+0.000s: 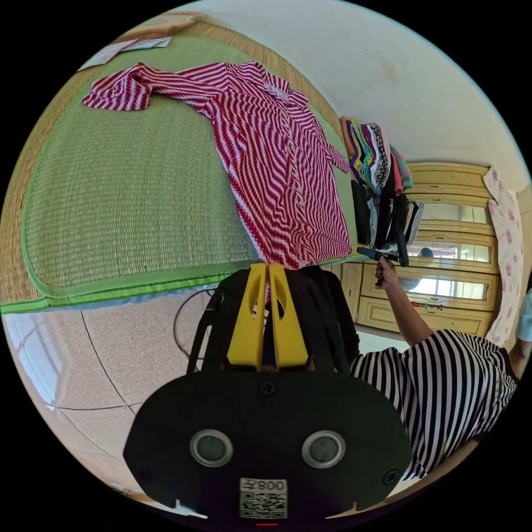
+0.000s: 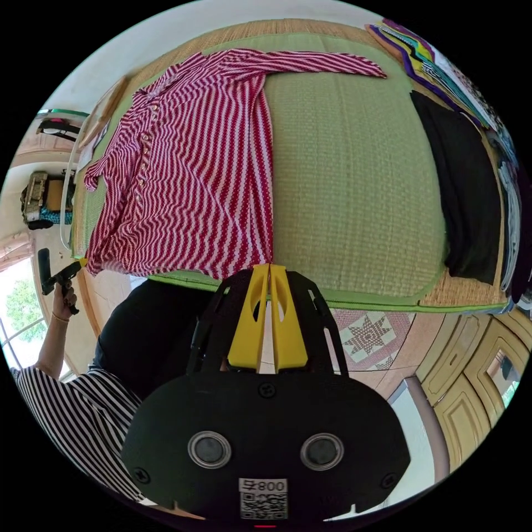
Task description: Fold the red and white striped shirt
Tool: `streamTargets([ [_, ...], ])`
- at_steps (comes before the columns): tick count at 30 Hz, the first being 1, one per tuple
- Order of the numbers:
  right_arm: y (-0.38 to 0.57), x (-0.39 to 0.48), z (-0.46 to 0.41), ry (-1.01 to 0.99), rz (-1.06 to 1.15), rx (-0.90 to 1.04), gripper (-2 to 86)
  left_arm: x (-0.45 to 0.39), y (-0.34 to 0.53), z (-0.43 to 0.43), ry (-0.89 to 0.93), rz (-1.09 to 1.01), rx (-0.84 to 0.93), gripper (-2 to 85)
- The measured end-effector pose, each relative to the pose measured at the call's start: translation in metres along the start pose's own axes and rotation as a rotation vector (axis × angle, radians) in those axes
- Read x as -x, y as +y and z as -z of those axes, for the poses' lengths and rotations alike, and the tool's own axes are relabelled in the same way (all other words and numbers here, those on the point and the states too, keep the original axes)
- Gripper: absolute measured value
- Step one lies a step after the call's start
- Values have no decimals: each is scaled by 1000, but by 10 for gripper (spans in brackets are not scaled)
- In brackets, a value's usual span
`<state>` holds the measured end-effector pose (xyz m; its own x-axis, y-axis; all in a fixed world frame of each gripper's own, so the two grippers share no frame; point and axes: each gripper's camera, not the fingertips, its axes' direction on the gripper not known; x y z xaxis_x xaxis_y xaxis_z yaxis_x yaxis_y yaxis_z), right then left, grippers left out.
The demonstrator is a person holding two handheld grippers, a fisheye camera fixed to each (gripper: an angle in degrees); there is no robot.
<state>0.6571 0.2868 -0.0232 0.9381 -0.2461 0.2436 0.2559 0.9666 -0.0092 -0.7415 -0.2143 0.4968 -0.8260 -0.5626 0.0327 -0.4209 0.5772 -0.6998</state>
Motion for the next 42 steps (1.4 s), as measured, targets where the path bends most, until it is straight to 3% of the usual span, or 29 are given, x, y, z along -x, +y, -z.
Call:
streamTargets([
  [6,4,-27,8,-35,-33,10,1,22,23,-3,15,79,19,5],
  [10,4,-29,9,18,-11,24,1,25,32,-2,-83,78,24,5],
  [33,57,-115,-42,-295,-199,65,0,69,5,-17,-179,271,8,3],
  [37,71,-140,-30,-371,-256,-22,0,57,-30,10,-139,222,-120,3],
  [42,38,-118,13,-416,-123,-178,1,17,-120,9,-91,53,-177,3],
])
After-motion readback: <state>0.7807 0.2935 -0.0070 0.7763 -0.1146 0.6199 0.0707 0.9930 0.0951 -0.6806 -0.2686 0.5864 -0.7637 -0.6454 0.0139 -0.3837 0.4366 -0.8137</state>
